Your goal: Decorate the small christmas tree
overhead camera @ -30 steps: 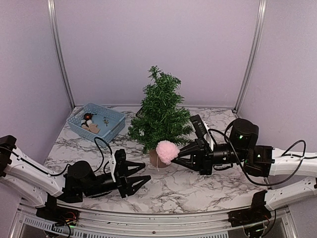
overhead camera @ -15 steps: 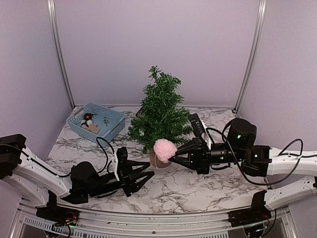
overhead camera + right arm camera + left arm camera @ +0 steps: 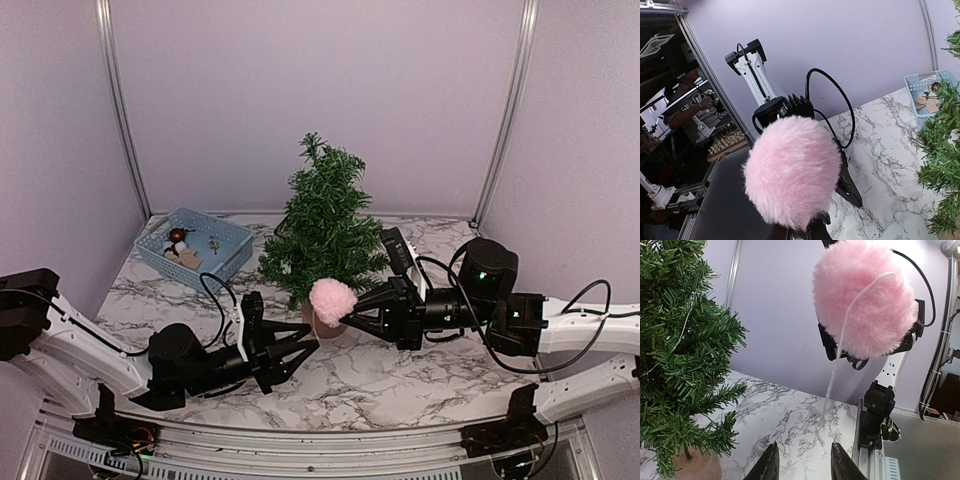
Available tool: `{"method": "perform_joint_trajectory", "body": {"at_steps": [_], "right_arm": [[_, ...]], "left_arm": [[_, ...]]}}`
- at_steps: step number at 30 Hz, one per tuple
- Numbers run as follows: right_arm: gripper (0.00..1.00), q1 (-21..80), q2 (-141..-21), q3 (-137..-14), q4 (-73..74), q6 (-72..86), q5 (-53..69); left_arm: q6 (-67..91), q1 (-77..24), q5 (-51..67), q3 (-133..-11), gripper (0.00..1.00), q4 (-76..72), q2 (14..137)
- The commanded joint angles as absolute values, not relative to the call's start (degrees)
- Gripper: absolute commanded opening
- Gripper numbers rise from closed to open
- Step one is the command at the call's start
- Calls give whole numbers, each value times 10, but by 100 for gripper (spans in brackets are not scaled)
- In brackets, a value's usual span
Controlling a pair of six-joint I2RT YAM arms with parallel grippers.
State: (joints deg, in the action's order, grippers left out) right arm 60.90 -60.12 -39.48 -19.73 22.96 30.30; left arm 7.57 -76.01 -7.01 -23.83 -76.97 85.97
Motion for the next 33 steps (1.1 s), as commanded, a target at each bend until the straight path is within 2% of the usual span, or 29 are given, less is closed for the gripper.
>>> {"method": "perform_joint_trajectory", "body": {"at_steps": [1, 12, 23, 33], "right_arm": [[0, 614, -602, -409, -215, 237, 296], [0, 614, -599, -402, -215, 237, 292], [0, 614, -582, -381, -206, 240, 260], [0, 599, -565, -352, -174, 262, 160]], "left_arm": [[82, -763, -60, -260, 34, -800, 871], [87, -763, -61, -267, 31, -809, 884], [98, -760, -89, -258, 0, -809, 878], [140, -751, -148, -248, 0, -712, 843]]}}
